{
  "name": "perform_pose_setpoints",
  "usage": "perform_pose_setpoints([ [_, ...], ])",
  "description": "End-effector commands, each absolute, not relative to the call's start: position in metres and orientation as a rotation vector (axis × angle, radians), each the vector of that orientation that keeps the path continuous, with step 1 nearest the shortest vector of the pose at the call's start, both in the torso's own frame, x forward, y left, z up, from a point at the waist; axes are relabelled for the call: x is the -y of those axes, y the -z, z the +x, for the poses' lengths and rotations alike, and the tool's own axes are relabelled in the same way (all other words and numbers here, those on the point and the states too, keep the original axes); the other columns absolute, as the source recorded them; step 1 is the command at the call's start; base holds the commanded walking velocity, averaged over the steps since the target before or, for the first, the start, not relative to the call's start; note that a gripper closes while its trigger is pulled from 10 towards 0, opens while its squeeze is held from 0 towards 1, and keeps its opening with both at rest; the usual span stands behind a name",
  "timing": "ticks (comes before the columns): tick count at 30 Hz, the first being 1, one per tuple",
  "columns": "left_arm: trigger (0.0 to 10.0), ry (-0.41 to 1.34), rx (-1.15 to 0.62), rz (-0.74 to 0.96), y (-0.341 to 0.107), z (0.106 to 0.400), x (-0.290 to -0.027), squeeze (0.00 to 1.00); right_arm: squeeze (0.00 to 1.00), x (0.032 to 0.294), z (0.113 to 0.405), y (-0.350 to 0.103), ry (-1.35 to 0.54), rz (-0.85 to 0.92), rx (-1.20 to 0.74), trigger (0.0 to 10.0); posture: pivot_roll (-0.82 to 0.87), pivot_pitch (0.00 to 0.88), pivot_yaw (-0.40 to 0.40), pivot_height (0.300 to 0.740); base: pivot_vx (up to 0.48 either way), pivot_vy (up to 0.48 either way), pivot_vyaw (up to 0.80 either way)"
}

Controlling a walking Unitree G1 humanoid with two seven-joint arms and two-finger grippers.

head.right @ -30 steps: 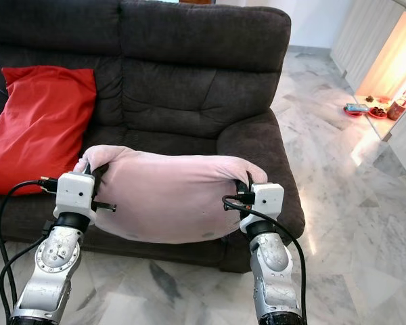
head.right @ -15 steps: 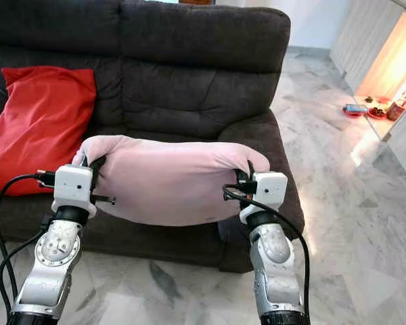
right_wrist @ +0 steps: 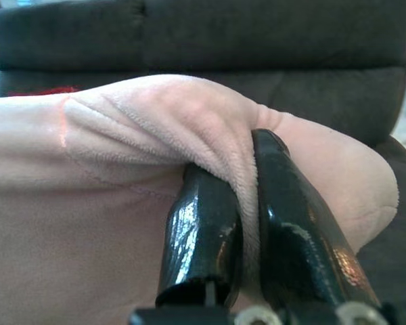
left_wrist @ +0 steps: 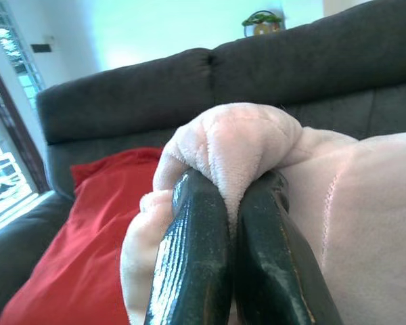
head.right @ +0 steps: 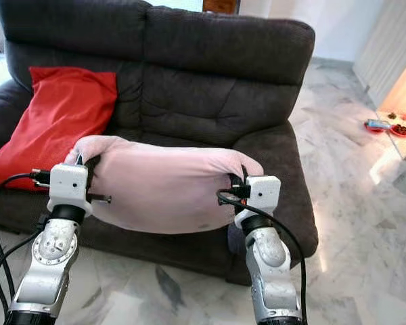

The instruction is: Move the pillow to the sofa from floor

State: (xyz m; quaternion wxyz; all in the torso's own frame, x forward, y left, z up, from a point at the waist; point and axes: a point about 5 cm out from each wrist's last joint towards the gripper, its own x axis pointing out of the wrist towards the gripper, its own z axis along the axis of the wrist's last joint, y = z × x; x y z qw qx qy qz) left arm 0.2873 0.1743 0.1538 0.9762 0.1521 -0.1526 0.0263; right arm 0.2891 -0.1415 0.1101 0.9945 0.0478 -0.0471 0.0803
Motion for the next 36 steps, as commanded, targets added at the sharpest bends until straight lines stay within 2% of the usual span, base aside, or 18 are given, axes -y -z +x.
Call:
perform_pose_setpoints([
  [1,10.0,-0.113,0.353,0.305,-0.1648,0.2878,-0.1840,0.00,0.00,0.1575,0.2896,-0.1292,-0.083,0.109,0.185,10.0,0.08,0.000,-0.085,0.740,0.330,0.000,0.00],
  [30,10.0,-0.119,0.368,0.297,-0.1702,0.2915,-0.1844,0.00,0.00,0.1528,0.2911,-0.1312,-0.096,0.154,0.167,10.0,0.09,0.000,-0.093,0.740,0.355,0.000,0.00],
  [36,10.0,-0.122,0.371,0.296,-0.1711,0.2924,-0.1840,0.00,0.00,0.1522,0.2905,-0.1316,-0.102,0.151,0.162,10.0,0.09,0.000,-0.094,0.740,0.364,0.000,-0.66],
])
